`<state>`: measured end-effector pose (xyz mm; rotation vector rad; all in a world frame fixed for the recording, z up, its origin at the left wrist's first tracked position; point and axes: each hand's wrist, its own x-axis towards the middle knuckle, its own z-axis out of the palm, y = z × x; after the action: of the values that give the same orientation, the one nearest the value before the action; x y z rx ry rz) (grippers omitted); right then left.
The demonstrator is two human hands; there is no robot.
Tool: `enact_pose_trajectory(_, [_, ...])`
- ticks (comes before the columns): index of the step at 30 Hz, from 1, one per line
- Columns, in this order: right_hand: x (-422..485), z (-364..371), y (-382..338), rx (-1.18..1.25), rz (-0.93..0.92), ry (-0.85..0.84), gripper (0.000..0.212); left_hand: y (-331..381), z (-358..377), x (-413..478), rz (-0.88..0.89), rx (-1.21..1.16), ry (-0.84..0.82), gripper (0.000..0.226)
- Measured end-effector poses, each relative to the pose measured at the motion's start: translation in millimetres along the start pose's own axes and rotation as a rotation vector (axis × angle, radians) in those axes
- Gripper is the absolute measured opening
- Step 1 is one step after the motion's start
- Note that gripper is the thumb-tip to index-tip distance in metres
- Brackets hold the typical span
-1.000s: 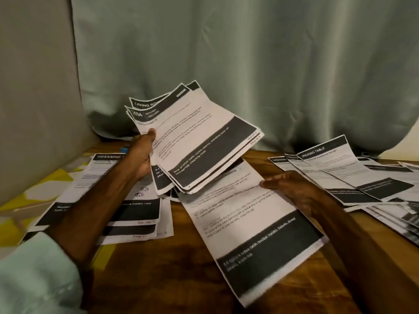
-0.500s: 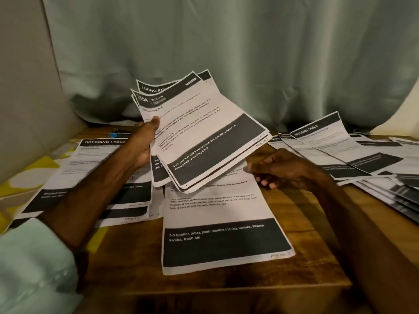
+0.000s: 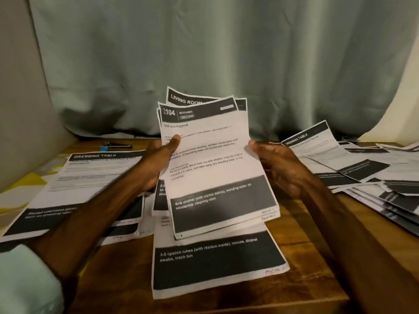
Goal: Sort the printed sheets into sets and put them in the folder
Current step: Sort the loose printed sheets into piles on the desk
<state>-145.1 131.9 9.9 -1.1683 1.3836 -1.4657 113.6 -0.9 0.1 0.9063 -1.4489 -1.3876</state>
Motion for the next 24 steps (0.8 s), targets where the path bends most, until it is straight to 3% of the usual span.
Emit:
enact_pose_trajectory(2, [-2, 2, 0, -0.005, -0.043, 0.011, 0.03, 3, 4, -3, 0.044, 0.015, -0.004, 0.023])
enact_pose_trajectory(9, [0, -3, 0, 0.066, -0.08, 0.105, 0.024, 4, 7, -10, 0.086, -0.075, -0.061, 0.043])
enact_pose_trajectory(15, [3, -5, 2, 0.132, -0.076, 0.147, 0.021, 7, 10, -11, 0.104, -0.157, -0.102, 0.042])
enact_pose_trajectory(21, [10, -9, 6, 0.159, -0.073, 0.169, 0.023, 9, 10, -13, 0.103, -0.18, -0.098, 0.022])
enact_pose_trajectory(24, [11, -10, 6, 0.187, -0.052, 0.158, 0.027, 10, 10, -14, 0.096, -0.2, -0.093, 0.036])
